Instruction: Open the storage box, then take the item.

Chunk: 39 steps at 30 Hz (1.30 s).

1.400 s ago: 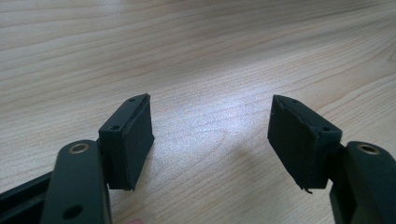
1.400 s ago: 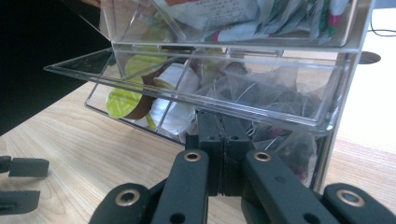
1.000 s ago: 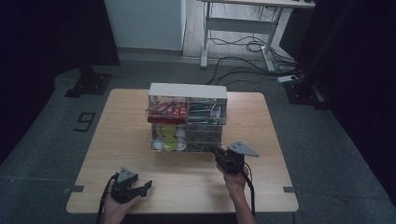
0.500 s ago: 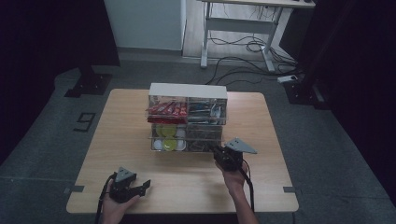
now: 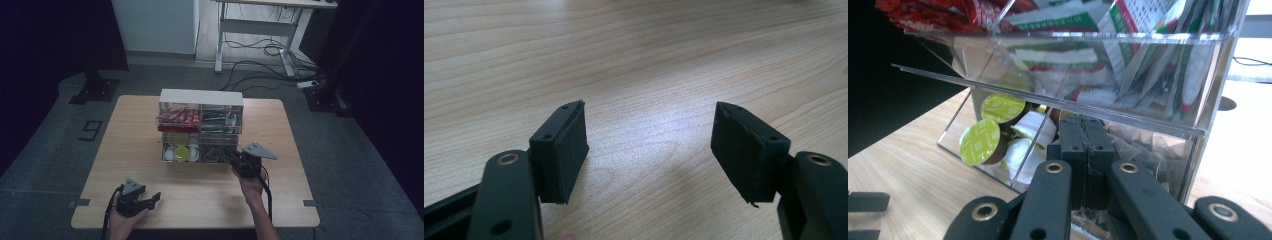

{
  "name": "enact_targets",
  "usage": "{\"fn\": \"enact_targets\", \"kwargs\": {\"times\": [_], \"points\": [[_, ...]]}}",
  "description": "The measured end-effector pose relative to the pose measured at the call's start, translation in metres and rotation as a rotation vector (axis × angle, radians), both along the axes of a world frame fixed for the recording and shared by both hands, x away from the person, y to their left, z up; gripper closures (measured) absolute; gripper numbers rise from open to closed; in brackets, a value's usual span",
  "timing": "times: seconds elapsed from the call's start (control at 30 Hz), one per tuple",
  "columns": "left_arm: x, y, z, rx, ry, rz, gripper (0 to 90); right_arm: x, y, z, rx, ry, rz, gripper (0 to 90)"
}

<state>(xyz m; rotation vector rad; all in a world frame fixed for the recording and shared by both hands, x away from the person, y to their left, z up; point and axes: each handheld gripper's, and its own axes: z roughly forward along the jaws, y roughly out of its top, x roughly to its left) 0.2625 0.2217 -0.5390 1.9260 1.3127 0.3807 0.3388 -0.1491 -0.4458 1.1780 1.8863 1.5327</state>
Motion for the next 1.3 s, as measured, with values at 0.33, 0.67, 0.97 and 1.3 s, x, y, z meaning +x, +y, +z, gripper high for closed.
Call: {"fn": "enact_targets", "kwargs": {"times": [0.33, 0.67, 0.97, 1.3], "points": [[0.0, 0.0, 0.0, -0.003, 0.003, -0.001, 31.0, 0.011, 0.002, 0.011, 0.007, -0.003, -0.026, 89.2], [0.0, 0.0, -0.001, -0.001, 0.002, 0.0, 31.0, 0.012, 0.003, 0.01, 0.002, -0.006, -0.027, 89.1], [-0.001, 0.0, 0.001, 0.003, -0.006, 0.004, 31.0, 0.01, -0.001, 0.01, 0.007, -0.006, -0.029, 88.8], [0.001, -0.005, 0.006, 0.02, -0.019, 0.004, 31.1, 0.012, -0.007, 0.007, 0.021, -0.027, -0.018, 88.7]]}}
